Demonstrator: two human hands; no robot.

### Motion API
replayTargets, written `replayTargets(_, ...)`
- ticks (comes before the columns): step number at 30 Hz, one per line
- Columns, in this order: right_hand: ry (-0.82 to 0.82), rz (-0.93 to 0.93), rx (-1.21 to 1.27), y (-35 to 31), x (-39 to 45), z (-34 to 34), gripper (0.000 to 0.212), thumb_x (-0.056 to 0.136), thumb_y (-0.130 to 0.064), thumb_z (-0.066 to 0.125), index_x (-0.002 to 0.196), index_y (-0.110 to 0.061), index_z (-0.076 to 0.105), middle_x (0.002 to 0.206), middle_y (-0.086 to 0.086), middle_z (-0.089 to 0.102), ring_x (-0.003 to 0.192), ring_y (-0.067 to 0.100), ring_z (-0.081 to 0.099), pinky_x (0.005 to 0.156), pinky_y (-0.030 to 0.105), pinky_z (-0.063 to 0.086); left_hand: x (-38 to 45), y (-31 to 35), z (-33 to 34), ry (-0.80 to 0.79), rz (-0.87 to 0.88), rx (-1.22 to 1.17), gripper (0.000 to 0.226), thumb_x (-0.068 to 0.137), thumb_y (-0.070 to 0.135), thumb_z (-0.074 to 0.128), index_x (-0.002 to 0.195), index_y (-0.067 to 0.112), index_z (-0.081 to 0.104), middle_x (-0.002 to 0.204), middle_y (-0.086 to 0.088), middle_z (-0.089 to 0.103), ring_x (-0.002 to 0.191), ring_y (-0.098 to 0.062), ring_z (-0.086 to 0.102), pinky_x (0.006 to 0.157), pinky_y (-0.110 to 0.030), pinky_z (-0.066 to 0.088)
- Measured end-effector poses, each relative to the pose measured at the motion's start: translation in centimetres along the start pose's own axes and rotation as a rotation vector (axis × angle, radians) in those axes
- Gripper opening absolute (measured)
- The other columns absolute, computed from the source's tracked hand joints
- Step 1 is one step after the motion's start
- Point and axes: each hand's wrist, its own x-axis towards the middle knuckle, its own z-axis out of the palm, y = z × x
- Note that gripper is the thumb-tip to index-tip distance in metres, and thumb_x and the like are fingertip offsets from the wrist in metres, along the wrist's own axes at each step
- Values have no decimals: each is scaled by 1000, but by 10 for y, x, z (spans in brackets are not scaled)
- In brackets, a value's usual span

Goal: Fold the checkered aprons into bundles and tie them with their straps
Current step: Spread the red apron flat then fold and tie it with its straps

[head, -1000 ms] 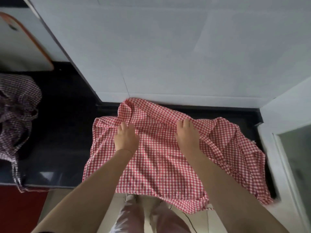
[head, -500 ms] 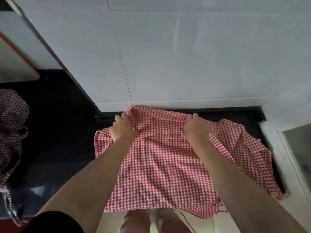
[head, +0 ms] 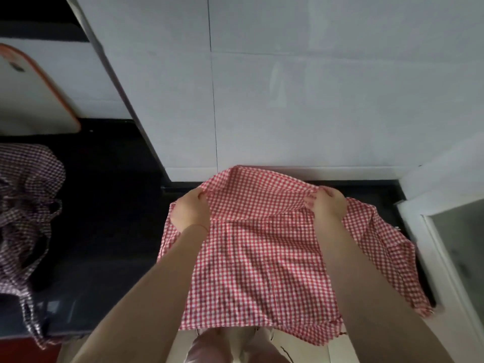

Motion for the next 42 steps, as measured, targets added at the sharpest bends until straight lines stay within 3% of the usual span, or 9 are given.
replayTargets(5, -71, 292, 344, 14, -31, -24, 41, 103, -17, 42, 138, 3, 47, 139, 27, 52, 127, 40, 54, 107, 49, 46, -43, -24, 8, 72, -327, -546, 27, 98, 23, 50, 109, 25, 74, 99, -1, 75, 77, -17, 66, 76, -38, 57)
replayTargets(9, 18, 224, -234, 43, -42, -33, 66, 102, -51, 41, 153, -10, 31, 156, 15, 36, 143, 32, 35, 120, 41, 25, -64, -40, 18, 39, -872, -939, 42, 91, 49, 52, 97, 11, 70, 93, -6, 72, 85, -25, 68, 90, -45, 57)
replayTargets(17, -196, 690, 322, 70, -54, -51, 41, 102, -15, 46, 139, 1, 42, 138, 15, 51, 134, 33, 47, 113, 45, 38, -64, -64, 33, -183, -1014, -1264, 37, 92, 14, 65, 125, 1, 55, 103, -13, 64, 73, -18, 66, 46, -24, 55)
replayTargets(19, -244, 564, -132, 72, -48, -49, 38, 97, -16, 59, 129, 3, 52, 128, 14, 59, 122, 32, 56, 106, 44, 45, -70, -60, 31, -218, -944, -1137, 38, 87, 18, 69, 121, 2, 61, 105, -14, 69, 87, -23, 68, 59, -29, 56)
replayTargets(23, -153, -59, -1059, 100, -48, -47, 30, 91, -24, 62, 113, -5, 66, 121, 16, 65, 110, 33, 60, 101, 40, 47, -84, -64, 28, -210, -474, -37, 48, 94, 21, 51, 138, 2, 49, 150, -18, 37, 134, -38, 35, 103, -45, 39)
replayTargets(29, -156, -244, -1316, 119, -52, -20, 43, 92, -25, 59, 128, -2, 54, 131, 19, 57, 119, 33, 56, 107, 41, 40, -81, -61, 52, -317, -227, 144, 38, 96, 16, 44, 128, 5, 59, 165, -6, 12, 147, -43, 13, 109, -46, 38)
replayTargets(34, -261, -30, -514, 72, -16, -19, 33, 94, -20, 60, 124, -6, 61, 124, 13, 65, 111, 31, 61, 97, 38, 47, -41, -48, 36, -263, -185, -158, 35, 93, 24, 58, 122, 5, 60, 119, -10, 60, 111, -30, 57, 102, -44, 45)
replayTargets(38, -254, 401, 311, 22, -2, -28, 22, 98, -23, 58, 112, -6, 60, 111, 14, 65, 95, 21, 63, 82, 36, 55, -13, -36, 11, -191, -472, -597, 21, 94, 22, 61, 101, 2, 64, 98, -10, 64, 90, -26, 64, 78, -38, 56)
replayTargets(42, -209, 438, 644, -26, -8, -43, 19, 103, -21, 52, 94, -5, 56, 94, 8, 58, 79, 15, 63, 80, 30, 57, -21, -3, -19, -135, -549, -1056, 5, 100, 7, 51, 105, 7, 53, 94, -8, 59, 71, -9, 67, 52, -17, 54)
